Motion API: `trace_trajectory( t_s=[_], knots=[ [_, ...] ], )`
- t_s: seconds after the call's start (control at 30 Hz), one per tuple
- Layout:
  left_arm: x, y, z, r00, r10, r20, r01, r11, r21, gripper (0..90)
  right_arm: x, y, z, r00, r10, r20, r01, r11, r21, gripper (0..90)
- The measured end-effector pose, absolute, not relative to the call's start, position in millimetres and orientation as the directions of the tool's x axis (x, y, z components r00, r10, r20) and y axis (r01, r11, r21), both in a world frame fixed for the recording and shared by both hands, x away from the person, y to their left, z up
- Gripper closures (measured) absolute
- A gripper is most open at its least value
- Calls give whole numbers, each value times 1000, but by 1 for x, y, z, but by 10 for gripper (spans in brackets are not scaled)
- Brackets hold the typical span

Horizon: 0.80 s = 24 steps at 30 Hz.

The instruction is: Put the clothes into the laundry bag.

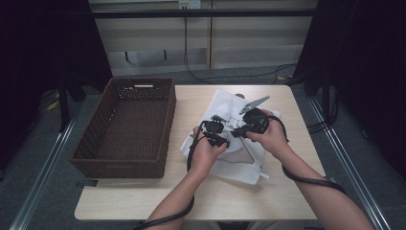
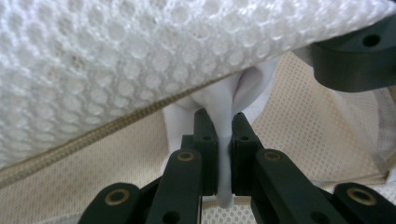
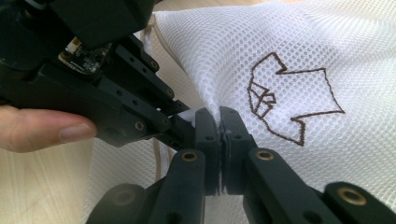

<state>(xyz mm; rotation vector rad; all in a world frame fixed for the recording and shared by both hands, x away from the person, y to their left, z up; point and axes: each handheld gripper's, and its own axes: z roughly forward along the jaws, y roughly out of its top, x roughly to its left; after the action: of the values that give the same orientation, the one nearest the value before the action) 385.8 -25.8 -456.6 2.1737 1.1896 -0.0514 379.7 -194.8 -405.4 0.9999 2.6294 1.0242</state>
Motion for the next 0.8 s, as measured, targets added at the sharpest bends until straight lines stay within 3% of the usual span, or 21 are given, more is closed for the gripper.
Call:
trace_trajectory(
  t_s=[0.57, 0.8],
  knots=[
    [390, -32, -459, 589, 750, -302, 752, -371, 545, 829, 380, -197, -403, -772, 628, 101, 528, 544, 652, 882],
    [391, -31, -462, 587, 748, -309, 753, -364, 549, 760, 379, -197, -402, -768, 634, 95, 531, 546, 649, 882]
  ],
)
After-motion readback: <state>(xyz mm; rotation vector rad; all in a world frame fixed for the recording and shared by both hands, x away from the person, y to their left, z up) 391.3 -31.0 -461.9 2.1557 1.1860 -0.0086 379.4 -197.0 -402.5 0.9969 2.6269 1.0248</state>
